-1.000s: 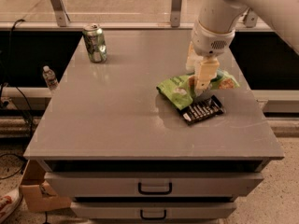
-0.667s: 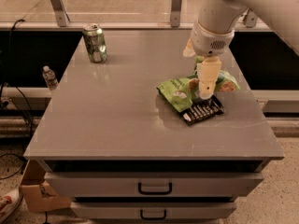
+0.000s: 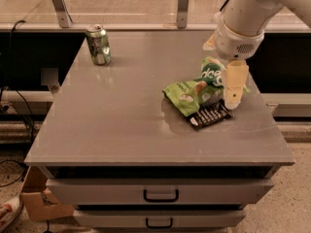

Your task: Move green rice chip bag near rxbar chocolate

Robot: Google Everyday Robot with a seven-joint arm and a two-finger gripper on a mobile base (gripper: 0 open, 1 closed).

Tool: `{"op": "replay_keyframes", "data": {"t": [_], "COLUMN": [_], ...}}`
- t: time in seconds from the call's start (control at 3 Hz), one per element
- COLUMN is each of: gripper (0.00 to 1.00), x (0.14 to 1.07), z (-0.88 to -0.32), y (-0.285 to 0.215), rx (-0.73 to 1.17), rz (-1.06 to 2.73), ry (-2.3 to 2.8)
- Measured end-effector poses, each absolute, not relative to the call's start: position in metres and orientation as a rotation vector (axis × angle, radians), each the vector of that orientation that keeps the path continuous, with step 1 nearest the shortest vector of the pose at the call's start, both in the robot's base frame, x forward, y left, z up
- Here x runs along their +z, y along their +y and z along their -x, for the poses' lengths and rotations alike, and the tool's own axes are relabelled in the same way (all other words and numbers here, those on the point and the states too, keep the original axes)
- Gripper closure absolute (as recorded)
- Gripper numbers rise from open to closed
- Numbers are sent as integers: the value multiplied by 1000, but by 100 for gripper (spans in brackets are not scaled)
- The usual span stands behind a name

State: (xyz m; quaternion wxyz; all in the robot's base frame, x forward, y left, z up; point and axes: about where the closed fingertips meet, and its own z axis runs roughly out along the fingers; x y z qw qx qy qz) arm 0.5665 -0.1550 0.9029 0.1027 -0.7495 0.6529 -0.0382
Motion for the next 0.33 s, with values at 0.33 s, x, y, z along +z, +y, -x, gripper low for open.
{"op": "replay_keyframes", "data": {"t": [0.33], "gripper": [0], "x": [913], "z": [-540], "y": [-179], "rx": [-134], "rz": [2146], "ry": [1930]}}
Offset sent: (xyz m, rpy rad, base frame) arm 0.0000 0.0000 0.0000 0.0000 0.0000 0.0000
